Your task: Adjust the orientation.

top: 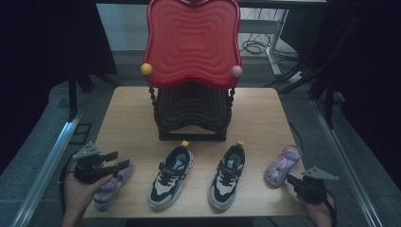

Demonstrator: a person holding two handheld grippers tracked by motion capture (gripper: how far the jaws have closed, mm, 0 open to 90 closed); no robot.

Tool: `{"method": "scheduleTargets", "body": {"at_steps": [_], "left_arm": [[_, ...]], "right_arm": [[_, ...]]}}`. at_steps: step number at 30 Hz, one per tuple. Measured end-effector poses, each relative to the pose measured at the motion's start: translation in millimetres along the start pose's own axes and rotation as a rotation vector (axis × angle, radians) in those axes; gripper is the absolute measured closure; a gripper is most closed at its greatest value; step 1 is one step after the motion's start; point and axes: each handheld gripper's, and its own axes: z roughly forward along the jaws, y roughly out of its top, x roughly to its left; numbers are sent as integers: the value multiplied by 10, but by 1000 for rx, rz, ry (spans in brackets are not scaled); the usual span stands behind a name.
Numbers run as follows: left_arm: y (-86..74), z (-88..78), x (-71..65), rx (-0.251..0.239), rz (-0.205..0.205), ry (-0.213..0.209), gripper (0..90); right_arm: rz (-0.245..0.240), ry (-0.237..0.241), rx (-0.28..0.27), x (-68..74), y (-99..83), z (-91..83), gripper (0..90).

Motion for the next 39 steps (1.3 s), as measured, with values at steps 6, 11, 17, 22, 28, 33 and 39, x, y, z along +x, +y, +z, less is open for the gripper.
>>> {"method": "scheduleTargets", "body": {"at_steps": [6,11,17,22,28,33,39], "left_arm": [[0,-20,1,-1,1,2,379],[3,-23,-4,1,5,1,378],[1,-39,7,-3,2,4,376],[-1,-36,6,-2,4,0,377],[-4,-41,9,-3,-1,5,377],[-8,-1,0,8,4,-1,377],[-10,23,-11,13,9,-4,377]], "right_arm": [[-15,14,1,37,16,21,899],[-28,33,5,92,37,45,899],[-50,54,7,174,64,101,899],[-86,39,28,269,88,179,898],[-88,27,17,327,115,208,898],[-71,-4,-17,374,136,228,898],[-72,-12,-41,414,163,222,898]]}}
